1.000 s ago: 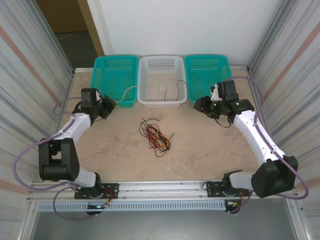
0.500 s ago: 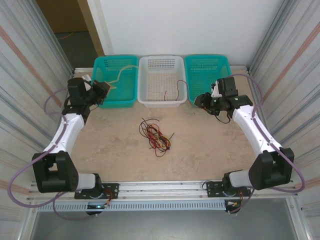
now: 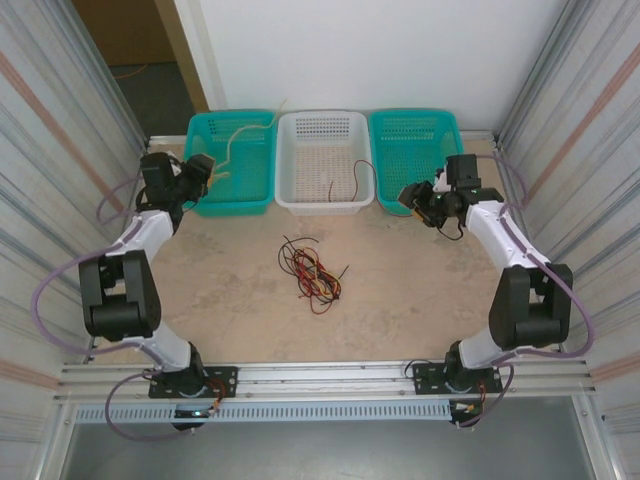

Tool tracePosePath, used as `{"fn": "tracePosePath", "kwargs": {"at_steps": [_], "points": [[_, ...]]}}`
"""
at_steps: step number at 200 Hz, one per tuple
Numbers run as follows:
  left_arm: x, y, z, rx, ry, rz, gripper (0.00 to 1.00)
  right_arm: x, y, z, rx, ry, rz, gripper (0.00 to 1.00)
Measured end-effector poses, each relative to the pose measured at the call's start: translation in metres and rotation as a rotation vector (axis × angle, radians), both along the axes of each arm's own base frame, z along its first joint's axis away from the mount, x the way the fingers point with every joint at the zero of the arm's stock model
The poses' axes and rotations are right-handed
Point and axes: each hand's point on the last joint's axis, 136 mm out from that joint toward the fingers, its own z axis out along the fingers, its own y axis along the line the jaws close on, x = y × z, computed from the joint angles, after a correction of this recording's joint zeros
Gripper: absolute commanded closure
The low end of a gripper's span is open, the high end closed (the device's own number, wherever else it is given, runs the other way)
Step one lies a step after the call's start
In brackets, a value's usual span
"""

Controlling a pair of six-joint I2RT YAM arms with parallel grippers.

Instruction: Untangle the cables

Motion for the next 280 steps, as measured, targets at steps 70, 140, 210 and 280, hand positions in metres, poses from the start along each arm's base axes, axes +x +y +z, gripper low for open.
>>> {"fn": "tracePosePath", "kwargs": {"at_steps": [70,140,210,280], "points": [[-0.01,-0.025,-0.01,0.081,0.024,-0.097,0.2,0.046,0.076,0.05,-0.241,-0.163,0.235,0.56],[-0.06,-0.055,0.048,0.298,-0.053,-0.217,0.25,0.102,0.107,-0.015,-0.399,-0.101,0.314,0.55],[-0.139,-0.115,0.045,0.451,-0.121,-0.438,0.36,0.126,0.114,-0.022,-0.505,-0.122,0.335,1.0],[-0.198,-0.155,-0.058,0.494,0.099,-0.662,0.37,0.088,0.161,0.083,-0.599,-0.323,0.373,1.0]]}}
